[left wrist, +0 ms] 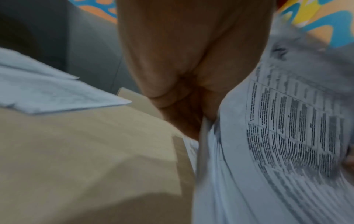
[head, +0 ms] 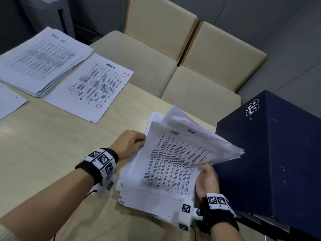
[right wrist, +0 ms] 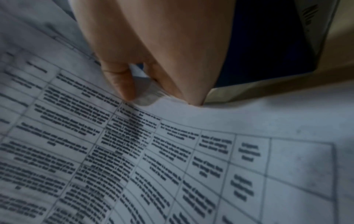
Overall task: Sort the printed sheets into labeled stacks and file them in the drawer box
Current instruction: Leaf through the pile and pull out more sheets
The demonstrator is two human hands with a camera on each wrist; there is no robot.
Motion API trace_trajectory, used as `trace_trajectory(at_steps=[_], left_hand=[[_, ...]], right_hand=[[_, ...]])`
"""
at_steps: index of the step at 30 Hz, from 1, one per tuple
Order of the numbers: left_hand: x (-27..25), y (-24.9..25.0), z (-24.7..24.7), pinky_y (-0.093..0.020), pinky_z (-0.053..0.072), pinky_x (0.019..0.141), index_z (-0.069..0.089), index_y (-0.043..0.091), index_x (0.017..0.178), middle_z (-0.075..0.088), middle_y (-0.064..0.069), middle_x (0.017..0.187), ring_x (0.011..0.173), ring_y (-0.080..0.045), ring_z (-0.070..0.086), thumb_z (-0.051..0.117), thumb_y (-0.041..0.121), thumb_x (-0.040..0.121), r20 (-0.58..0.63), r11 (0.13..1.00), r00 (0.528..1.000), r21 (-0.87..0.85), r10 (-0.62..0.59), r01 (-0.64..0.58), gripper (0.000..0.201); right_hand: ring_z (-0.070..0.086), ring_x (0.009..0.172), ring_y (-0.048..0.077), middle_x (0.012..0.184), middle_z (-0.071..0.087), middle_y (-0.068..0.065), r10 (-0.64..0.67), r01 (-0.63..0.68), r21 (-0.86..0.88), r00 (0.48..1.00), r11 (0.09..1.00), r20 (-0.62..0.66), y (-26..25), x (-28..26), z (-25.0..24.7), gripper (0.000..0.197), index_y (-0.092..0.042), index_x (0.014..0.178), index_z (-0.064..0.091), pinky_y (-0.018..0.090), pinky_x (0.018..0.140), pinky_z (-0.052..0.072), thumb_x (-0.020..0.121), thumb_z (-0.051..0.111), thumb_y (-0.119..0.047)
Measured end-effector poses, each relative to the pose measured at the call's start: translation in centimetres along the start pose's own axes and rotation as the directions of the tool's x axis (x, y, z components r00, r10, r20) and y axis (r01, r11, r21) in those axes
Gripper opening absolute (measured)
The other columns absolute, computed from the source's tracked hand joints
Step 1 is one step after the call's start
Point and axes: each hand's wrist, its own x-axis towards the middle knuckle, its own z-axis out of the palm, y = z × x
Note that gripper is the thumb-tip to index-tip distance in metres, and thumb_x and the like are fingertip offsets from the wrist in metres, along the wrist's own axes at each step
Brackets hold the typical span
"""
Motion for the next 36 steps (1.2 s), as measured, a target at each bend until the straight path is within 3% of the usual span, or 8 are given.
trace_trajectory(at_steps=[5, 8, 15, 19, 25, 29, 32, 36], left_hand=[[-1.1, -0.4, 0.0, -0.035, 0.05, 0.06, 0.058, 0.001, 0.069, 0.06, -0.01, 0.067, 0.062, -0.019, 0.056, 0.079, 0.003, 0.07, 0.028, 0.781, 0.987, -0.608, -0.16, 0.144, 0.022], [-1.3, 0.1, 0.0, -0.052, 0.058, 0.078, 0.059, -0.017, 0.098, 0.07, -0.028, 0.096, 0.083, -0.036, 0.069, 0.085, 0.008, 0.065, 0.053, 0.712, 0.977, -0.677, -0.207, 0.187, 0.049], [-0.3, -0.7, 1.3, -0.047, 0.045, 0.107, 0.065, 0.013, 0.123, 0.071, -0.001, 0.12, 0.115, -0.022, 0.065, 0.047, 0.042, 0.102, 0.023, 0.68, 0.933, -0.678, -0.36, 0.279, 0.041], [-0.4, -0.9, 1.9, -0.048, 0.039, 0.112, 0.058, 0.032, 0.134, 0.065, 0.01, 0.131, 0.124, -0.014, 0.059, 0.043, 0.045, 0.103, 0.127, 0.582, 0.948, -0.763, -0.291, 0.281, 0.037], [0.8, -1.3, 2.6, -0.048, 0.029, 0.116, 0.055, 0.031, 0.14, 0.052, -0.003, 0.147, 0.136, -0.02, 0.048, 0.037, 0.099, 0.065, 0.373, 0.436, 0.88, -0.767, -0.294, 0.471, 0.103], [1.1, -0.5, 3.3, -0.044, 0.034, 0.114, 0.07, 0.011, 0.115, 0.065, -0.008, 0.131, 0.126, -0.024, 0.057, 0.06, 0.086, 0.065, 0.272, 0.466, 0.908, -0.789, -0.319, 0.4, 0.09], [1.1, -0.3, 3.4, -0.045, 0.03, 0.118, 0.068, -0.01, 0.107, 0.064, -0.013, 0.13, 0.131, -0.028, 0.052, 0.072, 0.051, 0.075, 0.179, 0.558, 0.943, -0.769, -0.28, 0.312, 0.07], [1.3, -0.8, 2.6, -0.041, 0.058, 0.081, 0.07, -0.01, 0.103, 0.071, -0.024, 0.103, 0.09, -0.042, 0.068, 0.071, 0.024, 0.075, 0.192, 0.621, 0.943, -0.714, -0.272, 0.324, 0.044]], right_hand=[[0.053, 0.082, 0.025, 0.077, 0.056, 0.008, -0.024, 0.024, 0.036, 1.0, 0.999, -0.006, 0.3, -0.2, 0.8, 0.014, -0.009, 0.069, 0.048, 0.033, 0.079, 0.044, 0.067, 0.053, 0.004], [0.062, 0.075, 0.022, 0.074, 0.064, 0.007, -0.062, 0.06, -0.04, 0.997, 0.997, -0.036, 0.3, -0.8, 1.3, 0.018, -0.008, 0.074, 0.053, 0.032, 0.07, 0.049, 0.081, 0.051, 0.008], [0.059, 0.099, 0.021, 0.103, 0.063, 0.006, -0.17, 0.161, -0.096, 0.981, 0.982, -0.095, 0.3, -0.7, 0.8, 0.031, -0.008, 0.103, 0.057, 0.036, 0.098, 0.045, 0.079, 0.053, 0.01], [0.064, 0.099, 0.025, 0.104, 0.068, 0.012, -0.11, 0.101, -0.095, 0.99, 0.99, -0.085, 0.2, -1.3, 0.6, 0.031, -0.001, 0.103, 0.059, 0.032, 0.085, 0.049, 0.078, 0.05, 0.014], [0.06, 0.072, 0.022, 0.07, 0.064, 0.005, -0.07, 0.058, -0.203, 0.996, 0.977, -0.05, -0.2, -0.7, 0.3, 0.022, -0.002, 0.077, 0.056, 0.021, 0.06, 0.051, 0.081, 0.05, 0.018], [0.06, 0.088, 0.017, 0.065, 0.068, -0.012, 0.044, -0.062, -0.287, 0.997, 0.956, -0.067, -0.1, -0.6, -0.5, 0.026, -0.019, 0.082, 0.052, 0.015, 0.061, 0.048, 0.101, 0.045, -0.003], [0.063, 0.097, 0.018, 0.083, 0.06, -0.007, -0.022, -0.004, -0.316, 0.997, 0.949, -0.078, -0.2, -1.1, -0.2, 0.032, -0.02, 0.085, 0.052, 0.012, 0.066, 0.046, 0.1, 0.039, 0.005], [0.065, 0.089, 0.03, 0.091, 0.068, 0.013, -0.088, 0.063, -0.248, 0.992, 0.967, -0.09, -0.6, -2.3, 0.6, 0.02, -0.002, 0.095, 0.063, 0.028, 0.065, 0.05, 0.079, 0.059, 0.01]])
